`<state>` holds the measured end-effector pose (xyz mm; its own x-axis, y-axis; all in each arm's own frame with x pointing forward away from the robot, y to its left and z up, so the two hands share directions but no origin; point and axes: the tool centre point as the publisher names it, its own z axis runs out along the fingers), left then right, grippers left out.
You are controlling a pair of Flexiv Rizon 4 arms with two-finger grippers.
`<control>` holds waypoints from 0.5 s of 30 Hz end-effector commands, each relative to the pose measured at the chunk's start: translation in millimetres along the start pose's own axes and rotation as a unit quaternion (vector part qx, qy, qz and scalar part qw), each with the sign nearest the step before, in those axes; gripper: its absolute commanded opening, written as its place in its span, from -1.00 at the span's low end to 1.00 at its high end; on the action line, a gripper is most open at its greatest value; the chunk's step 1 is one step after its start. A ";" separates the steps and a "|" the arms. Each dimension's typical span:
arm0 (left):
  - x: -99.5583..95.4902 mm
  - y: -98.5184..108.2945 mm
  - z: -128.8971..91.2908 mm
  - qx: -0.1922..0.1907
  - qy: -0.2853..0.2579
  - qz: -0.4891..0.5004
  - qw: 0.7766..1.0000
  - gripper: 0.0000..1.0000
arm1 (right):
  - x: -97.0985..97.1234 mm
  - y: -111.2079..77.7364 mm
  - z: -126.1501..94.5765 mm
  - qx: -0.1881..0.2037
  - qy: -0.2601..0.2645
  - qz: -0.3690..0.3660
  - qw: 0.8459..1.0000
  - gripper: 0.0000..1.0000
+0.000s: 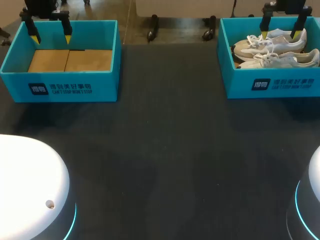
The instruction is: Take the shoe out of the shoebox, open the shoe tongue, remove and reinsert the insole, then place the shoe into the shoebox
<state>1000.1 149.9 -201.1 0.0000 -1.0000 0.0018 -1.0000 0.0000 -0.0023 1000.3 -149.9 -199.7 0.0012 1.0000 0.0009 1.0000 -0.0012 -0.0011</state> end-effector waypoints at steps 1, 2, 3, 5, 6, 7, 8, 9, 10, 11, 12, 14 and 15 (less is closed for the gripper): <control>0.0 0.0 -0.6 -0.001 -0.001 0.000 1.000 1.00 | 0.0 0.1 0.1 0.000 0.000 0.000 1.000 1.00; 0.0 0.0 -0.6 -0.001 -0.001 0.000 1.000 1.00 | -0.8 1.8 1.2 0.000 -0.001 0.001 1.000 1.00; 0.0 0.0 -0.6 -0.001 -0.001 0.000 1.000 1.00 | -1.7 3.3 2.3 -0.001 -0.001 0.001 1.000 1.00; 0.0 0.0 -0.6 -0.001 -0.001 0.000 1.000 1.00 | -3.8 7.3 5.0 0.002 -0.007 0.002 1.000 1.00; 0.0 0.0 -0.6 -0.001 -0.001 0.000 1.000 1.00 | -4.7 8.4 5.1 0.000 -0.008 0.001 1.000 1.00; 0.0 0.0 -0.6 -0.001 -0.001 0.000 1.000 1.00 | -5.8 9.8 5.5 0.000 -0.009 0.001 1.000 1.00; 0.0 0.0 -0.6 -0.001 -0.001 0.000 1.000 1.00 | -7.0 11.8 5.7 -0.001 -0.008 0.002 1.000 1.00; 0.0 0.0 -0.6 -0.001 -0.001 0.000 1.000 1.00 | -8.7 13.4 5.8 -0.001 -0.006 0.003 1.000 1.00; 0.0 0.0 -0.6 -0.001 -0.001 0.000 1.000 1.00 | -10.6 14.8 6.0 -0.002 -0.005 0.003 1.000 1.00; 0.0 0.0 -0.6 -0.001 -0.001 0.000 1.000 1.00 | -12.8 16.3 6.4 -0.002 -0.002 0.004 1.000 1.00; 0.0 0.0 -0.6 -0.001 -0.001 0.000 1.000 1.00 | -15.3 17.4 6.9 -0.001 0.002 0.003 1.000 1.00; 0.0 0.0 -0.6 -0.001 -0.001 0.000 1.000 1.00 | -20.3 19.6 8.6 -0.003 0.002 0.002 1.000 1.00; 0.0 0.0 -0.6 -0.001 -0.001 0.000 1.000 1.00 | -23.5 20.9 9.7 -0.004 0.003 0.000 1.000 1.00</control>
<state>1000.1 149.9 -201.1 0.0001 -1.0000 0.0018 -1.0000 -0.0001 -0.0023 1016.0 -166.9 -206.5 0.0053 1.0000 -0.0044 0.9999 -0.0052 0.0118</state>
